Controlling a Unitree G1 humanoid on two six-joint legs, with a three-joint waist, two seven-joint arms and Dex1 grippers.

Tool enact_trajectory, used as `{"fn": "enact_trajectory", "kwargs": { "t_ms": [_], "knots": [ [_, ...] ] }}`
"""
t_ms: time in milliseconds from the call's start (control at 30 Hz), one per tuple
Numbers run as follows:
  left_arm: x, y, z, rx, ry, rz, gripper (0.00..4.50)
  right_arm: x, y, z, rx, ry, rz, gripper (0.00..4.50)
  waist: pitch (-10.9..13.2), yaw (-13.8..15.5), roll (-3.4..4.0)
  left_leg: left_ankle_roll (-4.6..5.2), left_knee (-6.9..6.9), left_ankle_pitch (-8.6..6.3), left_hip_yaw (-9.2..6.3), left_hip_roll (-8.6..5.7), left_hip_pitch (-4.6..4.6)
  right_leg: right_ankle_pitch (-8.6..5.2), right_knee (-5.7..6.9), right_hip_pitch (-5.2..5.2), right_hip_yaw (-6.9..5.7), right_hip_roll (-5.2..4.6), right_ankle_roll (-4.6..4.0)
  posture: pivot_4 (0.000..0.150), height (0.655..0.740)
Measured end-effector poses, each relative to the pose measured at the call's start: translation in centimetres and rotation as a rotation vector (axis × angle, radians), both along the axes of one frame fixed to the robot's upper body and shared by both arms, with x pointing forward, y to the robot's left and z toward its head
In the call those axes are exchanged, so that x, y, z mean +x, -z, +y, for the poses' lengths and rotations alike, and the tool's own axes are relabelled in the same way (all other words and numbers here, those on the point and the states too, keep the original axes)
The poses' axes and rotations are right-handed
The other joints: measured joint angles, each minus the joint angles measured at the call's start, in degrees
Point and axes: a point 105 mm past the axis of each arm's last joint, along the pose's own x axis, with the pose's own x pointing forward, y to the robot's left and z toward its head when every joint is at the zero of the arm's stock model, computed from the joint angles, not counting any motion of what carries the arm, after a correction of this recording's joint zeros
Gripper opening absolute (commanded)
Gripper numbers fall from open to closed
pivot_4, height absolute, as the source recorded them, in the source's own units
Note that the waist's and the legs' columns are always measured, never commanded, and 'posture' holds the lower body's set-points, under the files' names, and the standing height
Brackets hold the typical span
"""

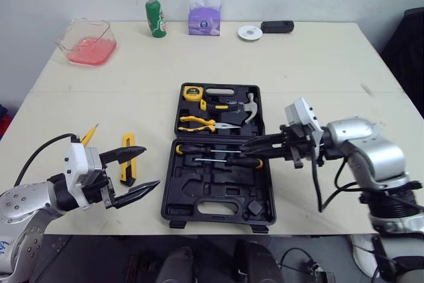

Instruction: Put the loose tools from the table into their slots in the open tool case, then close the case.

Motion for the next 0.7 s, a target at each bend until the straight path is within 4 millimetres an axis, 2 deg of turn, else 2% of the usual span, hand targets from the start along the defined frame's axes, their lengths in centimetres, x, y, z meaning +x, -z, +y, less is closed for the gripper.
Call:
{"fn": "enact_trajectory", "kwargs": {
  "t_ms": [200, 367, 700],
  "knots": [
    [0.2, -0.1, -0.2, 0.001, 0.008, -0.006, 4.50, 1.0, 1.7, 1.1, -0.029, -0.010, -0.098, 0.08, 0.01, -0.03, 0.01, 0.00, 0.00, 0.00, 0.04, -0.01, -0.01, 0.00, -0.01, -0.03, -0.01, 0.05, 0.00, 0.150, 0.7400],
    [0.2, 0.1, -0.3, 0.007, 0.007, -0.001, 4.50, 1.3, 3.3, 1.9, -0.077, -0.015, -0.083, 0.08, 0.01, -0.01, 0.01, 0.00, 0.01, 0.00, 0.03, -0.01, -0.01, 0.00, -0.01, -0.02, -0.01, 0.03, 0.00, 0.150, 0.7400],
    [0.2, 0.4, -0.3, 0.010, -0.003, 0.008, 4.50, 2.1, 5.1, 1.7, -0.126, 0.010, -0.088, 0.08, 0.01, -0.03, 0.02, 0.00, 0.01, 0.00, 0.02, 0.00, 0.00, 0.00, -0.01, -0.02, 0.00, 0.02, 0.00, 0.150, 0.7400]
  ]
}}
